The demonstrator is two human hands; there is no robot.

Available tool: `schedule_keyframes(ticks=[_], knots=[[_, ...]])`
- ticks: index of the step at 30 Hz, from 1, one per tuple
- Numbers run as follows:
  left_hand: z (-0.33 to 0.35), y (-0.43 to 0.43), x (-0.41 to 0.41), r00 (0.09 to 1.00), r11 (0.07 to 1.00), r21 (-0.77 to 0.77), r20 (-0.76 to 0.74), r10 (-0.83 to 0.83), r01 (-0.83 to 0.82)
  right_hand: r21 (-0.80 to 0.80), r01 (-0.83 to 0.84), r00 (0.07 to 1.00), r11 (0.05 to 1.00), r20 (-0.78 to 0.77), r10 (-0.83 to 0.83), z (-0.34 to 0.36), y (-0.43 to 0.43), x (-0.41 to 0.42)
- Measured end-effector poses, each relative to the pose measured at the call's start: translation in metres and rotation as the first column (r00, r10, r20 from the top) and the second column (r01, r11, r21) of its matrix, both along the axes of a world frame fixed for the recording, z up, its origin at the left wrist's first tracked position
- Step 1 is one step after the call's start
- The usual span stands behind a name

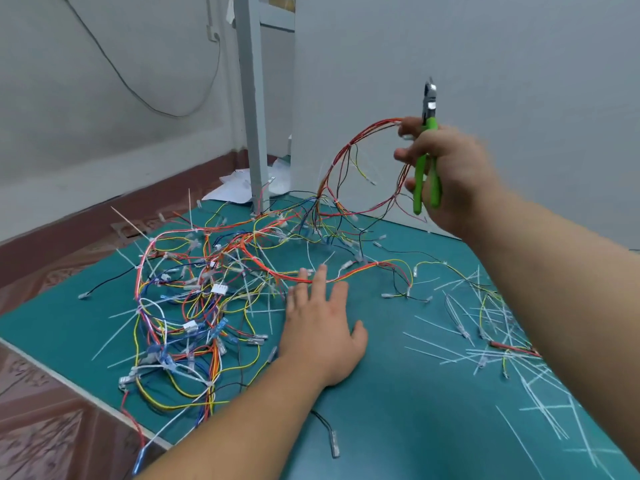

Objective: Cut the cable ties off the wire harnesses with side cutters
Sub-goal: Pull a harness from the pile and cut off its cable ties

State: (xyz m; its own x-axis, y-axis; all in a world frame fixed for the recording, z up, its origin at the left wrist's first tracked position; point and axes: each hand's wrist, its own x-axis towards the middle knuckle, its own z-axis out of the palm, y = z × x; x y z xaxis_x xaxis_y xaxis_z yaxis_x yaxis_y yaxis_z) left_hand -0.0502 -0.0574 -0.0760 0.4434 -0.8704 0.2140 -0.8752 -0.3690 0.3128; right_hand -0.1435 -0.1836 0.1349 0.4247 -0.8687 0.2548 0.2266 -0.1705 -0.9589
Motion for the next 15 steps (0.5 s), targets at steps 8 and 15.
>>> schedule_keyframes(ticks=[8, 15], knots=[[0.048, 0.001, -0.004, 0.99, 0.953, 0.298, 0.139, 0.009, -0.051, 0.045, -0.075, 0.98, 0.996, -0.179, 0.082, -0.013, -0.002, -0.021], [0.118, -0.037, 0.066, 0.998, 0.953, -0.299, 0.026, 0.061, -0.05, 0.1, -0.101, 0.991, 0.99, -0.077, 0.108, -0.032, -0.005, -0.035]])
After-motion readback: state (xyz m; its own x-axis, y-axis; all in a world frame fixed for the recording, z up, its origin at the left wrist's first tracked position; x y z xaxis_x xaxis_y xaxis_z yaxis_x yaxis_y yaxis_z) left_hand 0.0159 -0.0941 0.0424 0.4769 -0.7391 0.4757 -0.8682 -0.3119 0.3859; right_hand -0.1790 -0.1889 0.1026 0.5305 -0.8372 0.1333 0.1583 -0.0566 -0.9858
